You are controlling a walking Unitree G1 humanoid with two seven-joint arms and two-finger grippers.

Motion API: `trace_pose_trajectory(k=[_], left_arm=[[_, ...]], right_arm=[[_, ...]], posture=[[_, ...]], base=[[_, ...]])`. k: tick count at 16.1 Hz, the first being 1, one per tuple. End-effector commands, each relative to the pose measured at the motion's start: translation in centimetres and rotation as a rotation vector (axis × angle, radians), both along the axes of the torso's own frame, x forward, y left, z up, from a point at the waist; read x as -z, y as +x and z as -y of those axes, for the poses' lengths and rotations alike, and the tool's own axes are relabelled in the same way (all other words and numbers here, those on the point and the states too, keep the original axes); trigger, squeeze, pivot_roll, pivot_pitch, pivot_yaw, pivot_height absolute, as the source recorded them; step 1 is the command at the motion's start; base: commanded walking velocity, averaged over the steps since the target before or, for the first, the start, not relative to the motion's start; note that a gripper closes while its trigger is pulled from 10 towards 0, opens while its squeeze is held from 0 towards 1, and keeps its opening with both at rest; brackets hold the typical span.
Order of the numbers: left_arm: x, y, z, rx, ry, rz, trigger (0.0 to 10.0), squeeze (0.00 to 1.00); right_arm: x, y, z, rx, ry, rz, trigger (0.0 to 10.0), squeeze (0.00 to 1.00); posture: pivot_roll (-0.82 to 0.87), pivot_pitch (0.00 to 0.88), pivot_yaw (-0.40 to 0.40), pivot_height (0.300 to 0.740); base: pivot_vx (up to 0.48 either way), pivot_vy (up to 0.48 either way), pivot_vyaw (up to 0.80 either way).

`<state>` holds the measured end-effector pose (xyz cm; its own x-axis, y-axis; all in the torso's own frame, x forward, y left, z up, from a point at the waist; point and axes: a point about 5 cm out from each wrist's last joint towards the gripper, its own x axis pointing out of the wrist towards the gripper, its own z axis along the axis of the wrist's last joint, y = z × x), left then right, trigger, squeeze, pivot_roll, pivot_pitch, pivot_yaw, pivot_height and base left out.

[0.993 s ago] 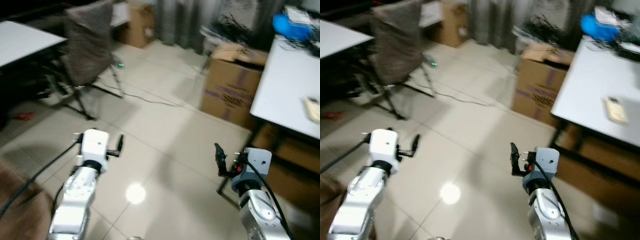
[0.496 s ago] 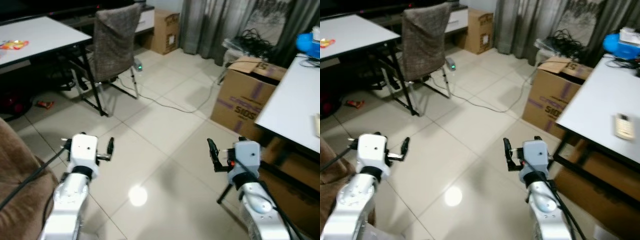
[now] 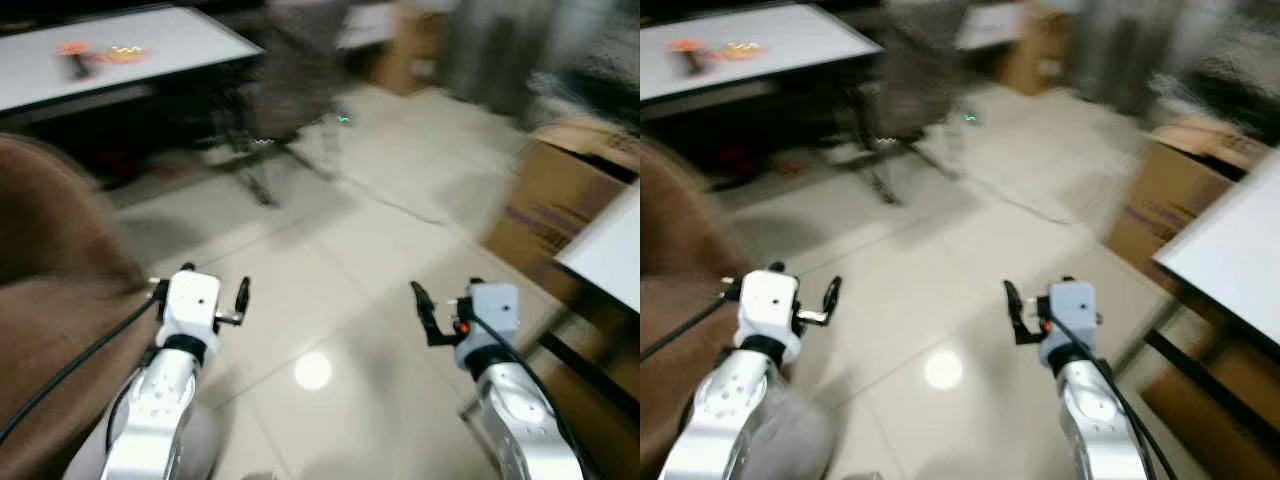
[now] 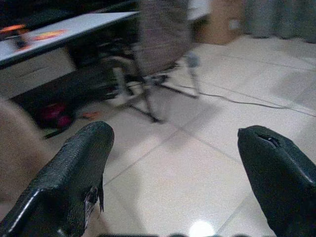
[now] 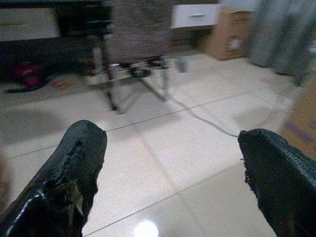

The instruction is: Move the pillow to the sofa from floor

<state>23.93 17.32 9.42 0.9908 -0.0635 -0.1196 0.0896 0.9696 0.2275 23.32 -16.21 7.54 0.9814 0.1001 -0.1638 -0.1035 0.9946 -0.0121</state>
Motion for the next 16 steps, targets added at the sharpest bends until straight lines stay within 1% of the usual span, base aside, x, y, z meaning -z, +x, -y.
trace_pose_trajectory(k=[1, 2, 3, 4, 5, 6, 7, 8, 9, 10, 11, 12, 13, 14, 15, 16], left_arm=[[0.0, -0.2, -0.4, -0.009, 0.016, -0.006, 10.0, 1.0], [0.0, -0.1, -0.3, 0.0, 0.005, -0.011, 10.0, 1.0], [0.1, -0.1, -0.2, 0.001, -0.001, -0.022, 10.0, 0.71], [0.2, -0.1, -0.2, -0.006, 0.014, -0.024, 10.0, 0.21], [0.3, -0.1, -0.3, -0.017, 0.036, -0.01, 10.0, 0.21], [0.3, -0.1, -0.3, -0.018, 0.05, -0.003, 10.0, 0.18], [0.4, 0.0, -0.5, -0.023, 0.079, 0.013, 10.0, 0.05], [0.4, 0.1, -0.6, -0.03, 0.084, 0.03, 10.0, 0.0], [0.3, 0.2, -0.7, -0.025, 0.069, 0.027, 10.0, 0.01], [0.4, 0.2, -0.8, -0.017, 0.047, 0.013, 10.0, 0.01], [0.4, 0.2, -0.8, -0.01, 0.029, 0.007, 10.0, 0.15], [0.4, 0.3, -0.7, -0.009, 0.021, 0.009, 10.0, 0.16], [0.5, 0.3, -0.6, -0.007, 0.014, 0.009, 10.0, 0.24], [0.5, 0.4, -0.6, -0.003, 0.008, 0.01, 10.0, 0.27], [0.5, 0.5, -0.6, -0.002, 0.008, 0.014, 10.0, 0.33], [0.5, 0.6, -0.5, -0.002, 0.005, 0.019, 10.0, 0.34]], right_arm=[[-0.2, 0.1, -0.4, -0.007, 0.027, -0.001, 10.0, 0.0], [-0.3, 0.1, -0.1, 0.007, 0.011, -0.003, 10.0, 0.0], [-0.2, 0.0, 0.1, 0.008, 0.011, -0.004, 10.0, 0.0], [-0.1, 0.1, 0.1, 0.003, 0.011, -0.006, 10.0, 0.0], [0.0, 0.2, 0.1, 0.007, 0.015, -0.005, 10.0, 0.0], [0.0, 0.3, 0.3, 0.024, 0.008, -0.003, 10.0, 0.0], [0.1, 0.5, 0.5, 0.057, 0.021, -0.014, 10.0, 0.0], [0.2, 0.5, 0.5, 0.059, 0.062, -0.025, 10.0, 0.0], [0.2, 0.6, 0.5, 0.048, 0.076, -0.025, 10.0, 0.0], [0.2, 0.6, 0.6, 0.044, 0.065, -0.024, 10.0, 0.0], [0.2, 0.7, 0.6, 0.034, 0.048, -0.019, 10.0, 0.0], [0.2, 0.7, 0.6, 0.032, 0.062, -0.021, 10.0, 0.0], [0.2, 0.8, 0.6, 0.031, 0.066, -0.022, 10.0, 0.0], [0.3, 1.0, 0.6, 0.027, 0.064, -0.021, 10.0, 0.0], [0.2, 1.2, 0.6, 0.021, 0.044, -0.016, 10.0, 0.0], [0.2, 1.3, 0.6, 0.022, 0.039, -0.014, 10.0, 0.0]], posture=[[0.01, 0.0, -0.003, 0.74], [0.01, 0.0, -0.005, 0.74], [0.01, 0.0, -0.007, 0.74], [0.01, 0.0, -0.01, 0.74], [0.02, 0.0, -0.012, 0.74], [0.02, 0.0, -0.016, 0.74], [0.02, 0.0, -0.017, 0.74], [0.02, 0.0, -0.02, 0.74], [0.02, 0.0, -0.024, 0.74], [0.02, 0.0, -0.024, 0.74], [0.03, 0.0, -0.027, 0.74], [0.03, 0.0, -0.029, 0.74], [0.03, 0.0, -0.029, 0.74], [0.03, 0.0, -0.029, 0.74], [0.02, 0.0, -0.028, 0.74], [0.02, 0.0, -0.028, 0.74]], base=[[0.0, 0.0, 0.8], [0.0, 0.0, 0.8], [0.0, 0.0, 0.8], [0.0, 0.0, 0.8], [0.0, 0.0, 0.8], [0.0, 0.0, 0.8], [0.0, 0.0, 0.8], [0.0, 0.0, 0.8], [0.0, 0.0, 0.47], [0.0, 0.0, 0.47], [0.0, 0.0, 0.8], [0.0, 0.0, 0.8], [0.0, 0.0, 0.8], [0.0, 0.0, 0.8], [0.0, 0.0, 0.44], [0.0, 0.0, 0.0]])
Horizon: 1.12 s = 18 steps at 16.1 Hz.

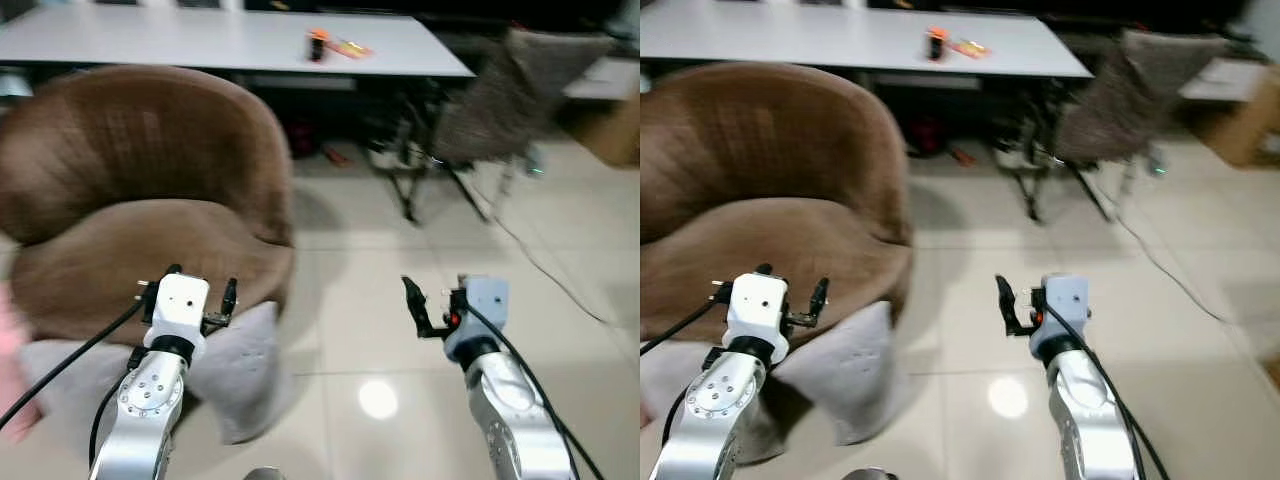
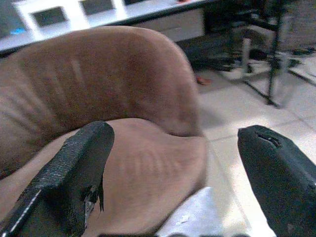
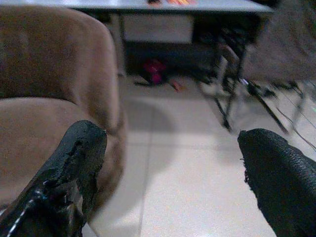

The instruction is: Move the pillow to the sofa from floor

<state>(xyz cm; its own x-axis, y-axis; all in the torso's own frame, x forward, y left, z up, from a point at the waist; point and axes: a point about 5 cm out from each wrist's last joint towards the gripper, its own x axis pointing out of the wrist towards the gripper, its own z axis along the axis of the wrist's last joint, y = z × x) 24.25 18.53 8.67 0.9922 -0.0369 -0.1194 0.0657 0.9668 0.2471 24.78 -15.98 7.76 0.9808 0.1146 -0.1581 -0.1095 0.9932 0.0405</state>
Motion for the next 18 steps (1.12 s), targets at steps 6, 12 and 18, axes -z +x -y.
trace_pose_trajectory(k=[6, 12, 18], left_arm=[[-0.4, 0.5, 0.6, 0.021, -0.035, 0.028, 10.0, 0.38], [-0.5, 0.2, 0.4, 0.023, -0.022, 0.032, 10.0, 0.37], [-0.1, -0.3, 0.1, 0.019, 0.029, 0.015, 10.0, 0.28]], right_arm=[[0.4, 0.1, 1.7, 0.085, -0.019, -0.015, 10.0, 0.0], [0.2, 0.1, 0.6, -0.043, -0.031, 0.001, 10.0, 0.0], [0.7, 0.1, 1.3, -0.018, -0.032, -0.018, 10.0, 0.0]], posture=[[0.02, 0.0, -0.03, 0.74], [0.03, 0.0, -0.036, 0.74], [0.03, 0.0, -0.032, 0.74]], base=[[0.41, 0.0, 0.0], [0.448, 0.0, 0.4], [0.049, 0.0, 0.8]])
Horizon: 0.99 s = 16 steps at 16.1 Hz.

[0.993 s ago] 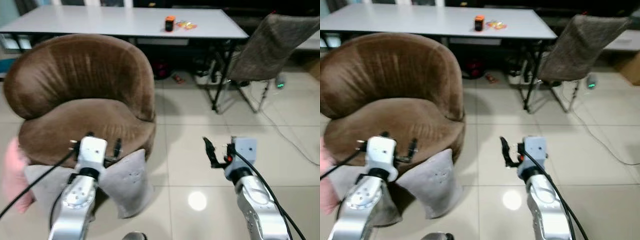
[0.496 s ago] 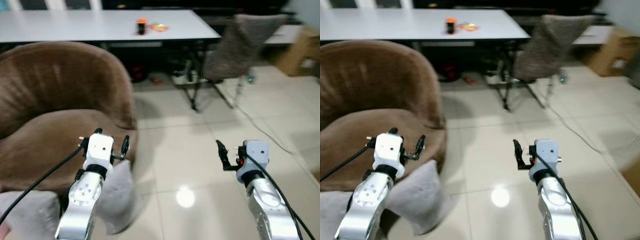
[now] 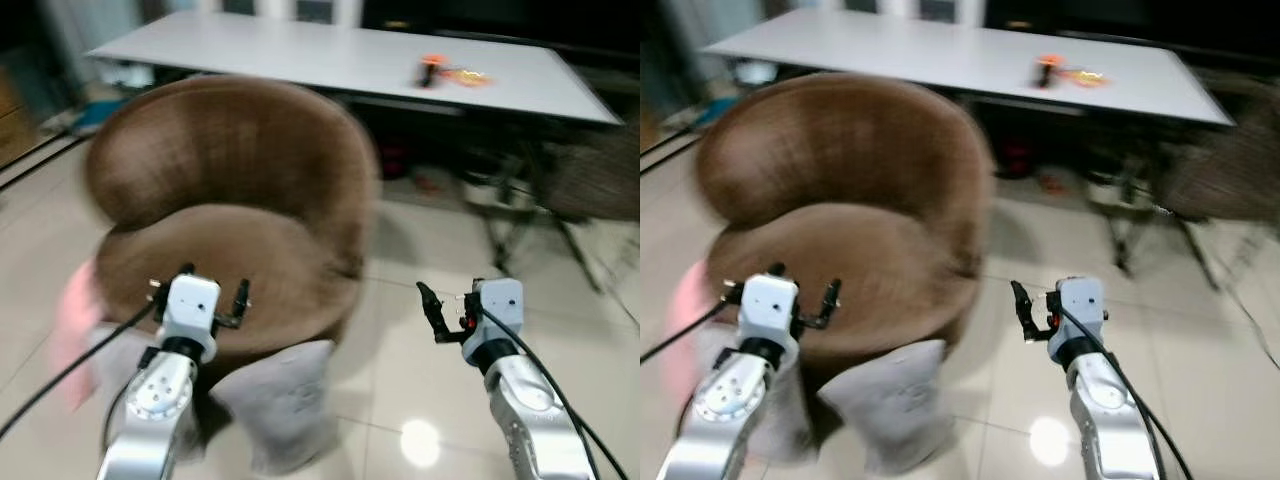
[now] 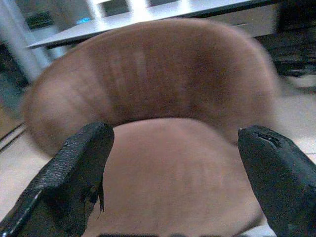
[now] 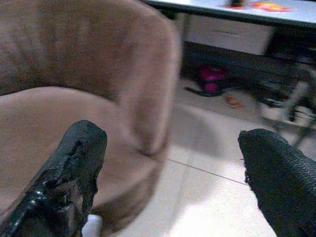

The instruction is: Move the pillow to the sofa from floor

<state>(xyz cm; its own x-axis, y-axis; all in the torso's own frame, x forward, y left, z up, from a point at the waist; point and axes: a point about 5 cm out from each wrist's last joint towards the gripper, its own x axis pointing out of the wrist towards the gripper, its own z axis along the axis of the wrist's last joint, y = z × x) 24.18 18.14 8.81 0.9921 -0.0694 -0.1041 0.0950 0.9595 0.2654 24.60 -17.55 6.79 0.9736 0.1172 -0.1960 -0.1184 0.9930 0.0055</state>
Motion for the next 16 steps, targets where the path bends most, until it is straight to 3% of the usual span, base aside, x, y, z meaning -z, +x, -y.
trace_pose_trajectory(k=[1, 4, 8, 10, 14, 16], left_arm=[[-0.1, -0.1, -0.5, -0.025, 0.011, 0.002, 10.0, 0.27], [-0.3, 0.5, -0.8, -0.036, 0.028, 0.007, 10.0, 0.26], [-0.4, 1.0, -0.7, -0.014, 0.021, 0.008, 10.0, 0.32], [-0.5, 1.2, -0.5, 0.008, 0.033, 0.008, 10.0, 0.31], [-0.4, 1.0, -0.7, 0.023, 0.022, -0.004, 10.0, 0.31], [-0.4, 0.8, -0.6, 0.032, 0.015, -0.004, 10.0, 0.31]], right_arm=[[-0.3, 0.3, -0.3, 0.008, 0.018, 0.017, 10.0, 0.0], [-0.3, 0.3, -0.3, 0.048, 0.035, 0.016, 10.0, 0.0], [-0.7, 0.5, 0.0, 0.111, 0.023, 0.026, 10.0, 0.0], [0.1, 0.5, 0.7, 0.212, 0.074, -0.01, 10.0, 0.0], [0.0, 0.1, 0.3, 0.187, 0.059, -0.005, 10.0, 0.0], [-0.2, 0.0, -0.3, 0.13, 0.05, 0.004, 10.0, 0.0]], posture=[[0.03, 0.0, -0.028, 0.74], [0.02, 0.0, -0.02, 0.74], [0.03, 0.0, -0.024, 0.74], [0.03, 0.0, -0.022, 0.74], [0.02, 0.002, 0.01, 0.74], [0.02, 0.011, 0.018, 0.74]], base=[[0.0, 0.0, 0.8], [0.0, 0.0, 0.8], [0.156, 0.0, 0.0], [0.435, 0.0, 0.0], [0.421, 0.0, 0.0], [0.405, 0.0, 0.73]])
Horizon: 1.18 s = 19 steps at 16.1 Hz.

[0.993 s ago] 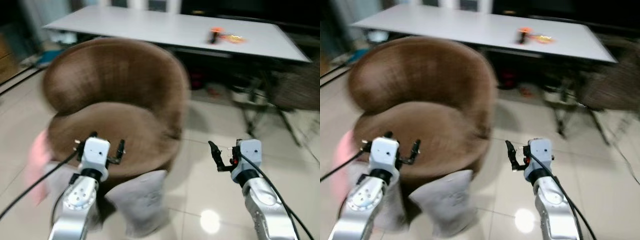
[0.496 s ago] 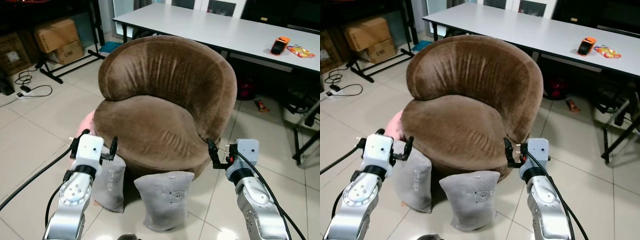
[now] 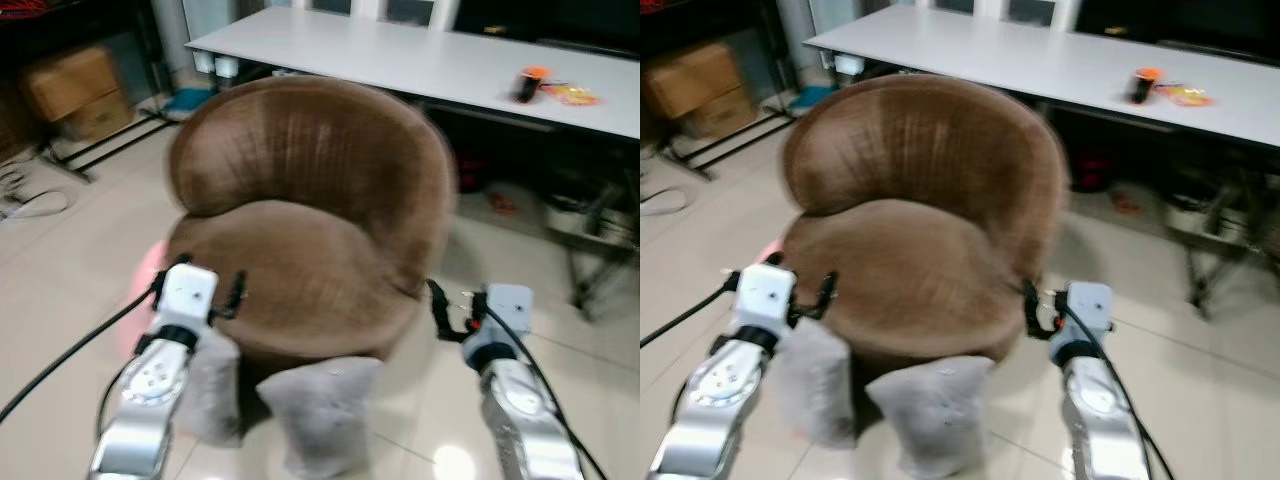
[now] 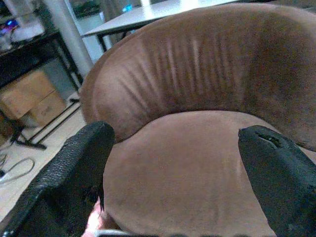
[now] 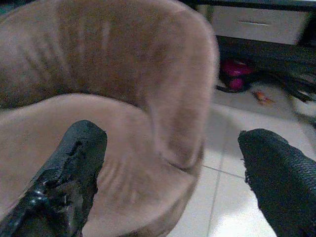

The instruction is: Move the pillow to the sofa from floor

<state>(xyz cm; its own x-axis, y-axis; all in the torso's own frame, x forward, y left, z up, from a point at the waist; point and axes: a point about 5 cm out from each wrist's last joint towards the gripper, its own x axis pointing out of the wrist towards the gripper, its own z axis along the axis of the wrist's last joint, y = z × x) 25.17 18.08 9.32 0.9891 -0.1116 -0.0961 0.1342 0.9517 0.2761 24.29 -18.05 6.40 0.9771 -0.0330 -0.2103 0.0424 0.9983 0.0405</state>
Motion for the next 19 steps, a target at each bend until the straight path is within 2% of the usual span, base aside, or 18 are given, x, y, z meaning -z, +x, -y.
trace_pose_trajectory(k=[1, 5, 10, 16, 17, 18, 19], left_arm=[[0.1, -0.2, -0.6, -0.009, 0.008, -0.014, 10.0, 0.31], [0.0, -0.5, -0.6, -0.01, 0.009, 0.001, 10.0, 0.29], [0.2, -1.0, -1.0, -0.038, 0.033, -0.002, 10.0, 0.27], [0.7, -0.9, -1.4, -0.089, 0.031, -0.036, 10.0, 0.21], [0.6, -0.9, -1.5, -0.084, 0.023, -0.024, 10.0, 0.24], [0.5, -0.8, -1.5, -0.083, 0.015, -0.019, 10.0, 0.32], [0.5, -0.8, -1.5, -0.084, -0.006, -0.016, 10.0, 1.0]], right_arm=[[-0.6, 0.2, -1.0, -0.054, 0.014, 0.019, 10.0, 0.0], [0.0, 0.1, -1.4, -0.141, 0.003, -0.026, 10.0, 0.0], [-0.5, 0.4, -0.4, -0.067, 0.001, 0.012, 10.0, 0.0], [-0.9, 0.7, -0.2, -0.041, 0.001, 0.045, 10.0, 0.0], [-0.9, 0.7, -0.2, -0.035, 0.007, 0.046, 10.0, 0.0], [-0.9, 0.7, -0.2, -0.035, 0.016, 0.048, 10.0, 0.04], [-1.0, 0.7, -0.3, -0.033, 0.037, 0.054, 10.0, 1.0]], posture=[[0.02, 0.012, 0.019, 0.74], [0.03, 0.015, 0.006, 0.74], [0.04, 0.016, -0.014, 0.74], [0.03, 0.009, -0.023, 0.68], [0.03, 0.006, -0.025, 0.665], [0.03, 0.006, -0.025, 0.66], [0.03, 0.003, -0.025, 0.65]], base=[[0.382, 0.0, 0.8], [0.171, 0.0, 0.15], [0.0, 0.0, 0.0], [0.0, 0.0, 0.0], [0.0, 0.0, 0.0], [0.0, 0.0, 0.0], [0.0, 0.0, 0.0]])
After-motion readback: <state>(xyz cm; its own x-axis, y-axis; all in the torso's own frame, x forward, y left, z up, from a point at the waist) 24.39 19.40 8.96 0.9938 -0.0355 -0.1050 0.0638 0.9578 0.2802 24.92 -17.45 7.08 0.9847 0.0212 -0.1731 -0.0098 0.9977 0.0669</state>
